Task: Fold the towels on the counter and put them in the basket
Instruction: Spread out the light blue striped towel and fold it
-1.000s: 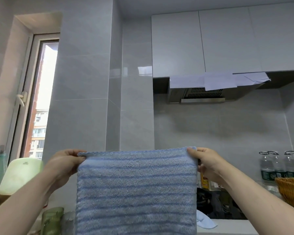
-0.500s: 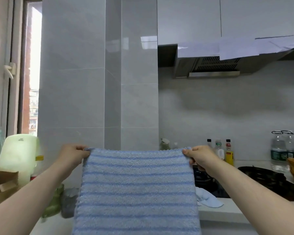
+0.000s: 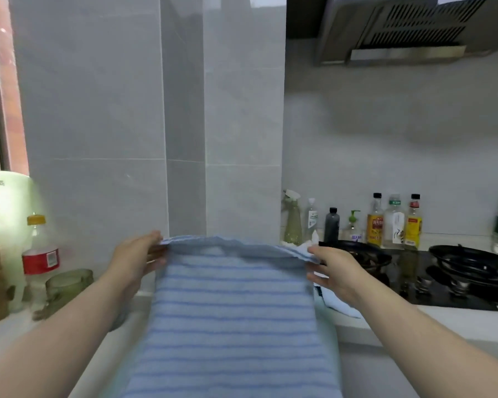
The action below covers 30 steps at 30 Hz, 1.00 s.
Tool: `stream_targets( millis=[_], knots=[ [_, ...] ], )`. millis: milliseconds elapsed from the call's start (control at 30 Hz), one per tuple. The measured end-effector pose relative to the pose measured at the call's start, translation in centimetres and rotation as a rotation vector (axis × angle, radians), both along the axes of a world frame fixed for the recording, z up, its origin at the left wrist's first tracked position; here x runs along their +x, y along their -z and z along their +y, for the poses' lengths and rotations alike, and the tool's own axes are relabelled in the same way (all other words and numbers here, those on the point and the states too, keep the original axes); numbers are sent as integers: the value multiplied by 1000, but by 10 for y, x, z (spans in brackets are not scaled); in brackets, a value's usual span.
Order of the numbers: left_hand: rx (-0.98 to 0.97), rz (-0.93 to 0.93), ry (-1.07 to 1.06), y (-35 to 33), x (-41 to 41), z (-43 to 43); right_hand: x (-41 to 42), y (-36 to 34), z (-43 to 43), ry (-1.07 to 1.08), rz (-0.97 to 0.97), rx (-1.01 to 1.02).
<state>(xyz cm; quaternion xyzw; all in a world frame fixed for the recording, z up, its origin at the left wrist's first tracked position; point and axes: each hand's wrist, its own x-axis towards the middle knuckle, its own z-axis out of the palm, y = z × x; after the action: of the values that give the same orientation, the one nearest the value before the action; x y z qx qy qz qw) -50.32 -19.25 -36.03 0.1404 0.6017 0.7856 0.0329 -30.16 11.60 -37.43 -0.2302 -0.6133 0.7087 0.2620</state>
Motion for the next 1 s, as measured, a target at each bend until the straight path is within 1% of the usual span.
stream_targets(
  millis=[100, 167, 300, 433, 567, 633, 700, 833, 1000],
  knots=[
    [-59, -74, -65, 22, 12, -7, 7, 20, -2, 105, -37, -58],
    [-101, -139, -78, 36, 25, -17, 17, 33, -5, 125, -71, -86],
    [-159, -326, -47, 60, 50, -42, 45, 54, -15, 41, -148, -126],
    [-327, -421, 37, 82, 78, -63, 72, 72, -30, -32, -264, -129],
    [-478, -398, -11, 93, 94, -74, 89, 86, -43, -85, -393, -86],
    [-536, -365, -56, 96, 98, -77, 92, 93, -48, -90, -464, -57],
    [-608, -307, -43, 101, 101, -80, 95, 98, -56, -109, -505, -47],
    [-760, -193, -14, 110, 103, -85, 97, 109, -59, -103, -462, 27],
    [-769, -195, 59, 99, 94, -80, 94, 108, -54, -130, -436, 105]
  ],
)
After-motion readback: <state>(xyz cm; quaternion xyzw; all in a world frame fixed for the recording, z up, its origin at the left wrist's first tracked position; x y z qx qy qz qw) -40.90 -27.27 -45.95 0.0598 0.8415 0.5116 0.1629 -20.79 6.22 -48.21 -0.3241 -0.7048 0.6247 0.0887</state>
